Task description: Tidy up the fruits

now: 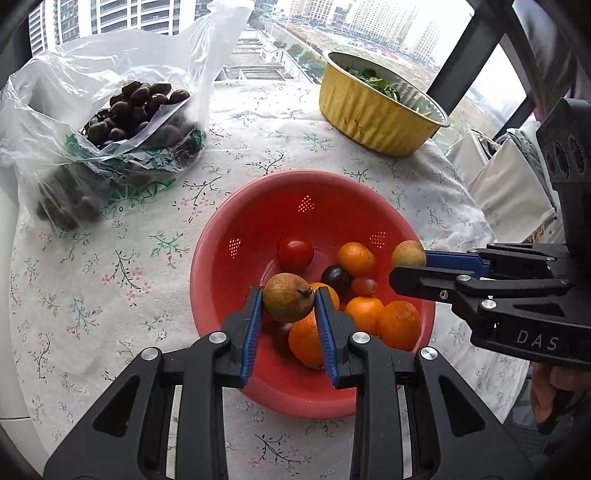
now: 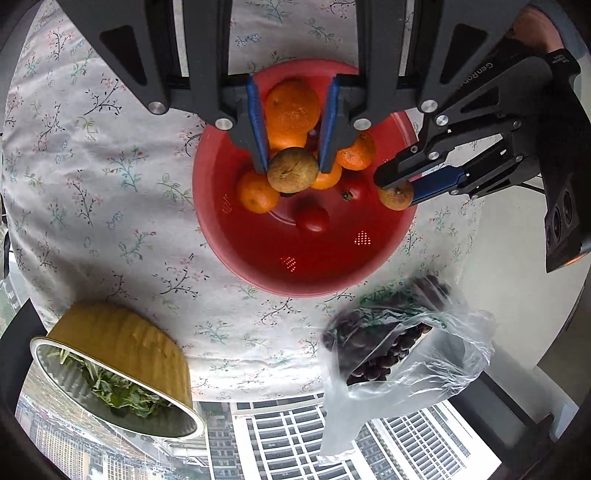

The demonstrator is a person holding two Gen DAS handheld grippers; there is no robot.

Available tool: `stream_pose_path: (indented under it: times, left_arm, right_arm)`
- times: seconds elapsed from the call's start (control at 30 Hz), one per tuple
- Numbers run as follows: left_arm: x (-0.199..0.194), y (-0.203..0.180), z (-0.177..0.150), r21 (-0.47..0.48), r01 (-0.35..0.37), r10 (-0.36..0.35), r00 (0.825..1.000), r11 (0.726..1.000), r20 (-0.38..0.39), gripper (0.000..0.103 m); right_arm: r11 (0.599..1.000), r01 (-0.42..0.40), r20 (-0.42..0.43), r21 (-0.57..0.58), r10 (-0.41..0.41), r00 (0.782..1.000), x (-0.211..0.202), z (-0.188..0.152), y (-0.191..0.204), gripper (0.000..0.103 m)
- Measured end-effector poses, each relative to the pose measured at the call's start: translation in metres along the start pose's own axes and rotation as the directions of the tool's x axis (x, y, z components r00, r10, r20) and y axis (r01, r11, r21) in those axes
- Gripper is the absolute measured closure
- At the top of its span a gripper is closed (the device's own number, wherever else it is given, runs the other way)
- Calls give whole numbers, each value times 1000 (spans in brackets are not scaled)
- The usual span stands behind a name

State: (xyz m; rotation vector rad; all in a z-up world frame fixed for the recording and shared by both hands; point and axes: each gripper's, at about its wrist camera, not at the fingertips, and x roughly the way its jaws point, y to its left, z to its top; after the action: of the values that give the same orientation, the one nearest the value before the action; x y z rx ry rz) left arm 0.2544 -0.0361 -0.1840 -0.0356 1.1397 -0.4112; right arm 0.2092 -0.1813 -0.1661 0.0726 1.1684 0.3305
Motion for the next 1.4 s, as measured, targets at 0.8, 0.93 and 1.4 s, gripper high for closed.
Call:
stream_pose_path:
  times: [0.8,0.93,1.4]
  left_arm:
    - [55,-2,12,14,-29,30,996,999,-84,56]
    - [52,-1,11,11,-33,33,997,999,-73,54]
    - [-10,-3,-3,-37,-61,63,997,997,51,5]
  right_arm:
    - [999,43,-84,-32,-46,995,40,9,-8,73]
    - [998,47,-82,-31,-50,995,39,9,-9,73]
    - [996,83,-21,-21,-83,996,14,-1,-6,58]
